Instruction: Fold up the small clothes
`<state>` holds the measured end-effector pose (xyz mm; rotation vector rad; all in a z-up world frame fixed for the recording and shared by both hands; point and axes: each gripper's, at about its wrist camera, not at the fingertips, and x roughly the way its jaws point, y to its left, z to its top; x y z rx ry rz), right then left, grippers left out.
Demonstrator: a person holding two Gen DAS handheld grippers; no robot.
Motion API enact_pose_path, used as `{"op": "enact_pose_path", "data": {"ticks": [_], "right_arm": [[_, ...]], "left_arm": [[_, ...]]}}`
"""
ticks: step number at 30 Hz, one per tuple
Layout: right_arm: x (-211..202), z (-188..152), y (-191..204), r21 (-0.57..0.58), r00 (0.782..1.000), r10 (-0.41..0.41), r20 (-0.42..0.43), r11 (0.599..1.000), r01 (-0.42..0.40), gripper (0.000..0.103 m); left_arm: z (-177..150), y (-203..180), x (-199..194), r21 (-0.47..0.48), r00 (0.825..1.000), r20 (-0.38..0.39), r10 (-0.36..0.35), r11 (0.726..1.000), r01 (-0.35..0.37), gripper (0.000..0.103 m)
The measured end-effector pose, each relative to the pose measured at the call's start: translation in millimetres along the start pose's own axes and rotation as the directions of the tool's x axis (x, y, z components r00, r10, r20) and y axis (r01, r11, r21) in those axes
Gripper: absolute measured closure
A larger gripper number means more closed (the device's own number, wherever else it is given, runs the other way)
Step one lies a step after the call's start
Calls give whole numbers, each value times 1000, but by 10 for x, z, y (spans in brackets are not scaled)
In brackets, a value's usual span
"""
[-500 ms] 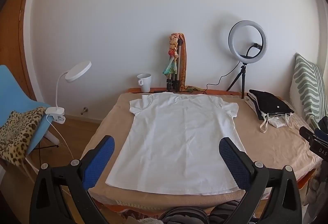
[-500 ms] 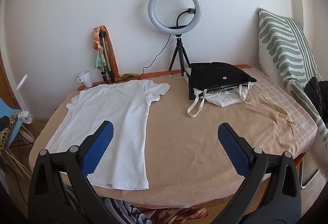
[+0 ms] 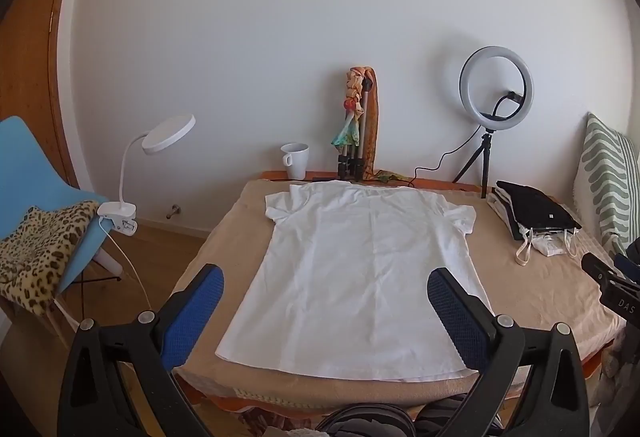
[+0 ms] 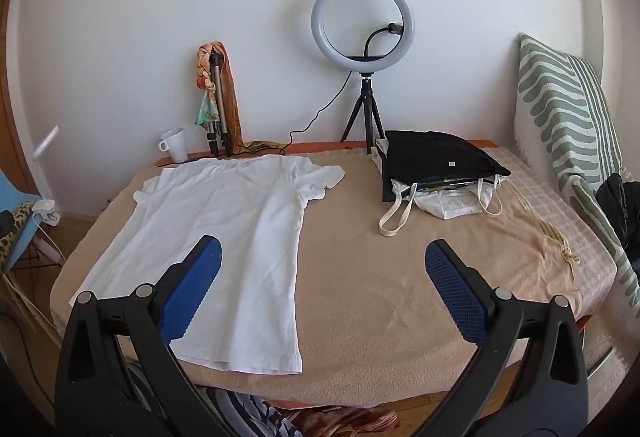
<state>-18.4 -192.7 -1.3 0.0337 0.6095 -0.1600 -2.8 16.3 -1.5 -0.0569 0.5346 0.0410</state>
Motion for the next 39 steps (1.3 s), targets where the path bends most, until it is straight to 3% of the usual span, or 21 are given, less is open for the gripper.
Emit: {"op": "enact_pose_path", "data": {"ticks": [39], "right_arm": [[-24, 91, 50, 3, 1000, -21, 16, 1000, 21, 0]], "left_arm": [[-42, 89, 56, -49, 1000, -20, -11, 999, 10, 0]]}}
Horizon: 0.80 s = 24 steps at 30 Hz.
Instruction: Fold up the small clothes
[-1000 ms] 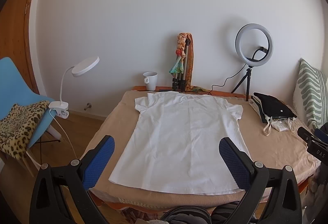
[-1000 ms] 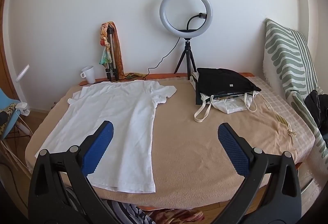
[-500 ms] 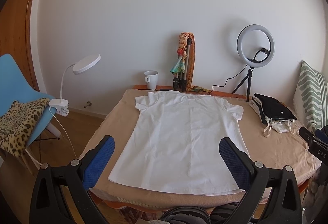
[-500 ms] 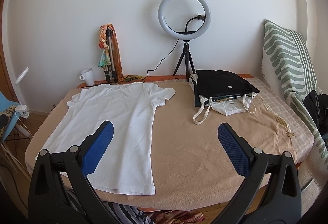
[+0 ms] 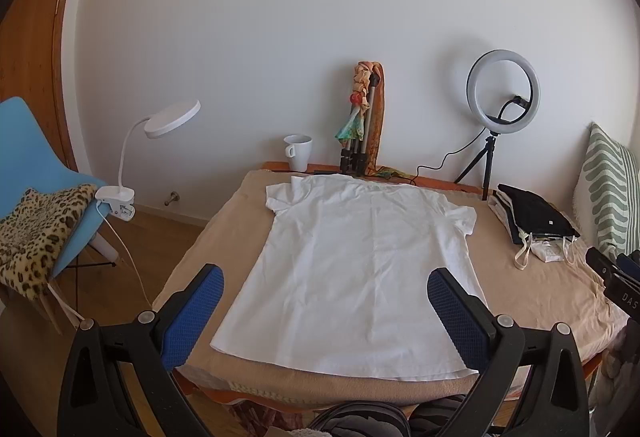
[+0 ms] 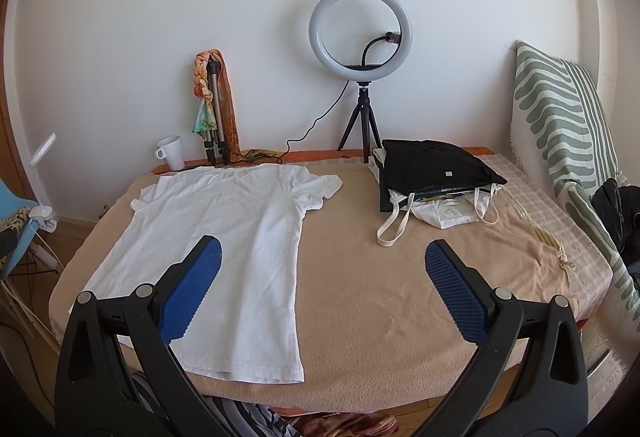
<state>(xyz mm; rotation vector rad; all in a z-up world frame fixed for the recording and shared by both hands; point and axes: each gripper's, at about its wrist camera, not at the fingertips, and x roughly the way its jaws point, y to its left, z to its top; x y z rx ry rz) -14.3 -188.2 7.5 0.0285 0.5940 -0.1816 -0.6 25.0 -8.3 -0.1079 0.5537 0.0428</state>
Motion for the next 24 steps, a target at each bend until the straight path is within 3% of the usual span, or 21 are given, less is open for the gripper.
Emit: {"op": "enact_pose_path", "data": {"ticks": [24], "right_arm": [[-6, 14, 20, -7, 1000, -4, 8, 1000, 4, 0]], "left_arm": [[-20, 52, 34, -16, 1000, -11, -4, 1000, 4, 0]]}}
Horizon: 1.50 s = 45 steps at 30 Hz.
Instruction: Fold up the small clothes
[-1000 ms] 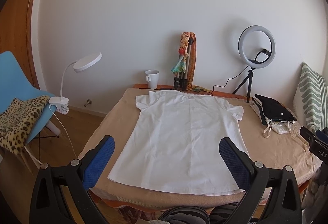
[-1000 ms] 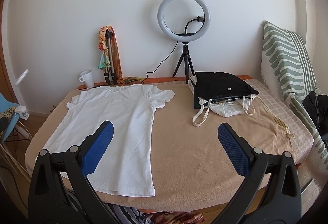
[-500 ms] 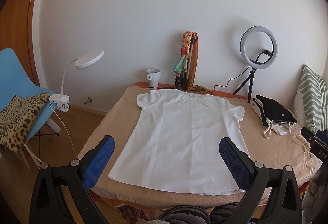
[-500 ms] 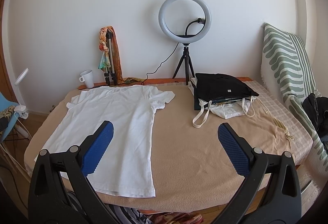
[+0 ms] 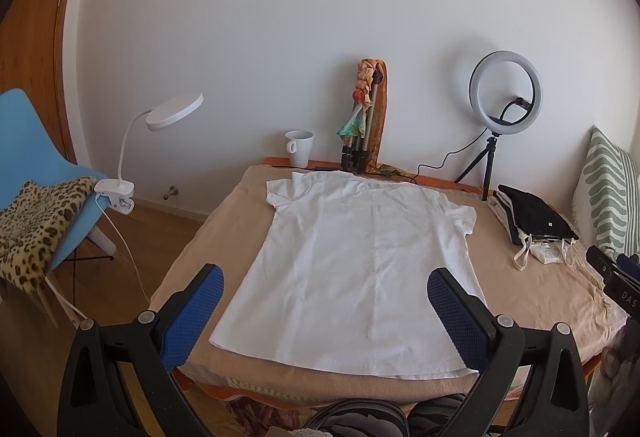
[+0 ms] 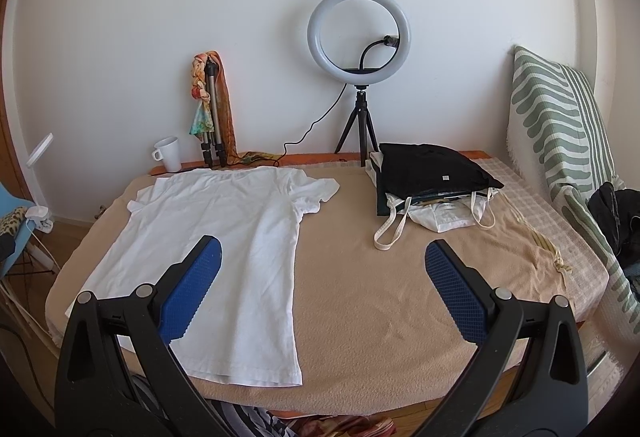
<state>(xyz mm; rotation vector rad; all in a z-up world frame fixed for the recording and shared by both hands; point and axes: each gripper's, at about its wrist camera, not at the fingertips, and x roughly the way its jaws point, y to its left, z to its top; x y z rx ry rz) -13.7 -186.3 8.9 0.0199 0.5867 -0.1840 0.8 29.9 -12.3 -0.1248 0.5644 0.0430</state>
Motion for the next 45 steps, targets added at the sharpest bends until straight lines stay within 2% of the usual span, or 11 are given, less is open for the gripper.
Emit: {"op": "enact_pose_path", "data": {"ticks": [19, 25, 30, 37, 45], "right_arm": [[63, 8, 4, -8, 1000, -12, 0, 1000, 12, 0], [245, 101, 81, -15, 999, 42, -11, 999, -42, 0], [389, 262, 274, -52, 995, 103, 3, 993, -103, 0], [711, 502, 661, -91, 979, 200, -36, 975, -203, 0], [1155, 745, 1138, -86, 943, 311, -115, 943, -321, 0]], "left_arm": [[-13, 132, 149, -14, 999, -31, 20, 1000, -20, 0], [-45, 414, 314, -33, 995, -68, 74, 996, -77, 0], [-128, 712, 407, -60, 992, -94, 84, 994, -90, 1], [-267, 1037, 494, -127, 992, -124, 30, 991, -46, 5], [-441, 1374, 758, -240, 977, -198, -80, 970, 31, 28]]}}
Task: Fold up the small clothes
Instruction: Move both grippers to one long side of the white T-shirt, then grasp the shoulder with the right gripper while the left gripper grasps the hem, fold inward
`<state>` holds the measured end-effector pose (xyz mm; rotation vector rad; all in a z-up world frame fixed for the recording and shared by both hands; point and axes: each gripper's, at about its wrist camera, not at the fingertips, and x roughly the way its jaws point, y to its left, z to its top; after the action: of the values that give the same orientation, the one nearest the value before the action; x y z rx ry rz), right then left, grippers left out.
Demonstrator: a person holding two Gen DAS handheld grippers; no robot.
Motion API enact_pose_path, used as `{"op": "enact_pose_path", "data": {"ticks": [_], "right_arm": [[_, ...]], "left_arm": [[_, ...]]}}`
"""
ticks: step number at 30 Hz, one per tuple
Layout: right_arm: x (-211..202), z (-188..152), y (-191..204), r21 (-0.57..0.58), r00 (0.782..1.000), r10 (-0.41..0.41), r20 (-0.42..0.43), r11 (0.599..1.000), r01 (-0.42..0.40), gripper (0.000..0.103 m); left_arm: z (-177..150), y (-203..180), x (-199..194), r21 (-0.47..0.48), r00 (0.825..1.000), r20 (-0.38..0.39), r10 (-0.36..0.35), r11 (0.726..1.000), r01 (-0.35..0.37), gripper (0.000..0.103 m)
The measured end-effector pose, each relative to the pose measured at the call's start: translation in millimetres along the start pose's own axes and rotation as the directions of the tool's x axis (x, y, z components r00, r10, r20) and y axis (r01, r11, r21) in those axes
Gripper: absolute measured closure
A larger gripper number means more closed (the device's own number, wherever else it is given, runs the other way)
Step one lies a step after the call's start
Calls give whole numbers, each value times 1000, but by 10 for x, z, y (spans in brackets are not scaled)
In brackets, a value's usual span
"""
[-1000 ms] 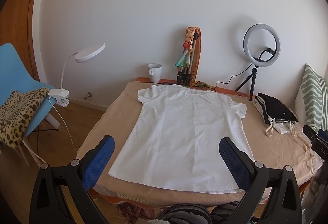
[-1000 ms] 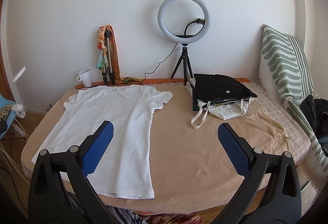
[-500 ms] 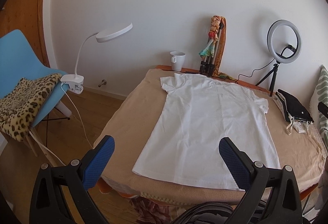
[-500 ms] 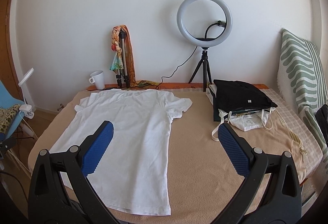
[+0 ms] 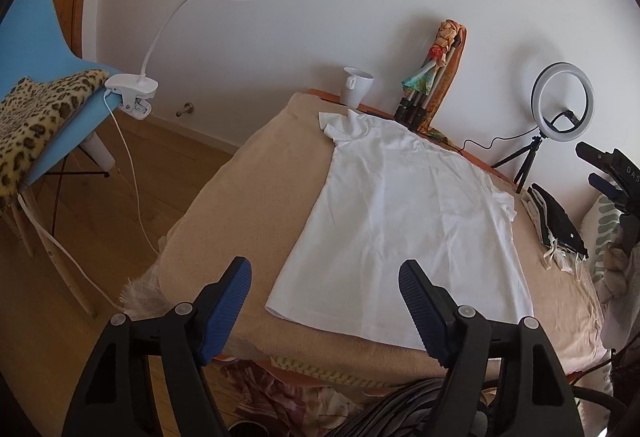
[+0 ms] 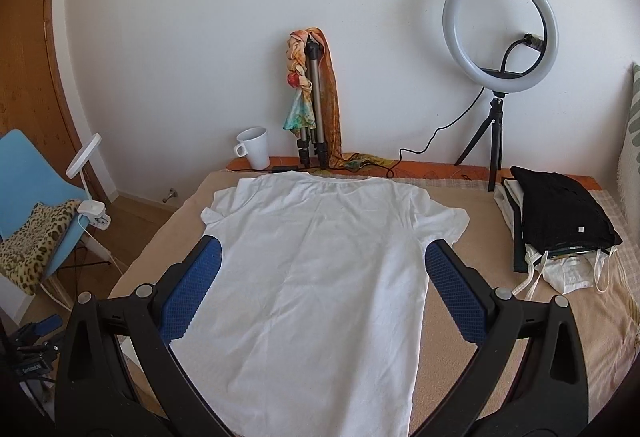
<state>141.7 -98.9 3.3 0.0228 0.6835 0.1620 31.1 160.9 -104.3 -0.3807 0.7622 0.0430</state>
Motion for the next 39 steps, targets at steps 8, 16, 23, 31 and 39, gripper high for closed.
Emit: {"op": "enact_pose_path", "data": {"ticks": [8, 16, 23, 31, 39], "right_arm": [[652, 274, 477, -53, 993, 93, -67, 994, -96, 5], [1520, 510, 1028, -46, 962, 205, -178, 975, -217, 10], [2351, 574, 1390, 16, 929, 243, -278, 969, -248, 17], [3223, 596, 1685, 77, 892, 261, -369, 965, -251, 22], [4022, 417, 2167, 14, 857, 225, -463, 969, -247, 28]], "left_arm": [[-107, 275, 252, -64, 997, -56, -62, 996, 58, 40], [-248, 411, 528, -68, 990, -109, -85, 995, 78, 49], [-320, 445, 710, -57, 988, -117, -98, 994, 92, 57], [-330, 456, 797, -27, 986, -105, -127, 992, 125, 63], [-312, 521, 882, -58, 979, -87, -185, 982, 181, 75]]}}
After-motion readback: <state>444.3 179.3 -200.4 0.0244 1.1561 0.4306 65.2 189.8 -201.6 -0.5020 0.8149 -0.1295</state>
